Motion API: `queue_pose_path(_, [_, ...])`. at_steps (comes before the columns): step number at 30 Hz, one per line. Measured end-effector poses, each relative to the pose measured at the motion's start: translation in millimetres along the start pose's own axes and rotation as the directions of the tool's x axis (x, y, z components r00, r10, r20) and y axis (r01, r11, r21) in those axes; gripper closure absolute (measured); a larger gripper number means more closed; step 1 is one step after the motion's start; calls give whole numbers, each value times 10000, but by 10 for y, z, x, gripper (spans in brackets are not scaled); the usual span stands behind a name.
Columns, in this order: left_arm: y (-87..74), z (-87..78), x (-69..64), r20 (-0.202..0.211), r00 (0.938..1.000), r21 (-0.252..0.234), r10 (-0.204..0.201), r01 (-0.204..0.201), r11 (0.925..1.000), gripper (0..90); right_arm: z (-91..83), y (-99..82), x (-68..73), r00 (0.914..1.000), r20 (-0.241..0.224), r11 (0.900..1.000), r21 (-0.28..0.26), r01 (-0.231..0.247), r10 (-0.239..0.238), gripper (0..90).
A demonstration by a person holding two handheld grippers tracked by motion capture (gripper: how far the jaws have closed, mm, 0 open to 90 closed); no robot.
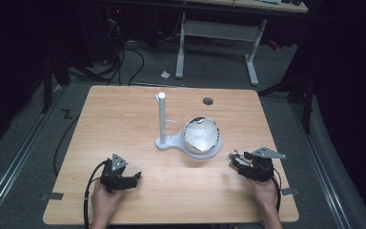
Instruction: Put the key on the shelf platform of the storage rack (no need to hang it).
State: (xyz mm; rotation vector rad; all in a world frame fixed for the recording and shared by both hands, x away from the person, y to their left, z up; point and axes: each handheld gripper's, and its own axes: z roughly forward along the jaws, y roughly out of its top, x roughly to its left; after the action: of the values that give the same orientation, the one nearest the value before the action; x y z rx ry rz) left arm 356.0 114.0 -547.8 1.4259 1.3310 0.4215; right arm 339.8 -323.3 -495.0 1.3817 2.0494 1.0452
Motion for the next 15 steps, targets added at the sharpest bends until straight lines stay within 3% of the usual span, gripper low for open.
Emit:
queue_pose_path(4, [0, 0, 0, 0, 10000, -2, -2, 2, 10000, 191, 29, 25, -78, 9998, 154, 9995, 267, 158, -162, 358])
queue_pose_path(15, [0, 0, 0, 0, 10000, -1, -1, 1, 10000, 191, 127, 42, -246, 9996, 263, 9984, 548, -114, 100, 341])
